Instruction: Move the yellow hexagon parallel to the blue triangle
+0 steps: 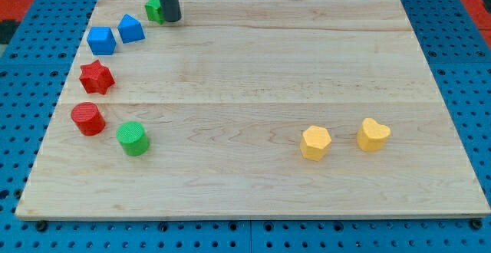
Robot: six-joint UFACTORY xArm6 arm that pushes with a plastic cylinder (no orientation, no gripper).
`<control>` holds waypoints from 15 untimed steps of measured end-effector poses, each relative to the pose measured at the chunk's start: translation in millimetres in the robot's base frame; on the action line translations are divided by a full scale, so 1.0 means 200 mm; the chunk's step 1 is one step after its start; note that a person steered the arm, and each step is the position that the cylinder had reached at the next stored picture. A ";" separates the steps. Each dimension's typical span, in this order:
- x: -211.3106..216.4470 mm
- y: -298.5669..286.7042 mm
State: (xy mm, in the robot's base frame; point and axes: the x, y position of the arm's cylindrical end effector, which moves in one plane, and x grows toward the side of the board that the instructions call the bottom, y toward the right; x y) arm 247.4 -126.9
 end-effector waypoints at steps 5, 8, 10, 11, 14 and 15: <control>-0.13 0.03; 0.98 0.82; 1.64 0.85; 1.64 1.11; 0.76 0.94; 0.42 0.79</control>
State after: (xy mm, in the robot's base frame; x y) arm 331.9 31.2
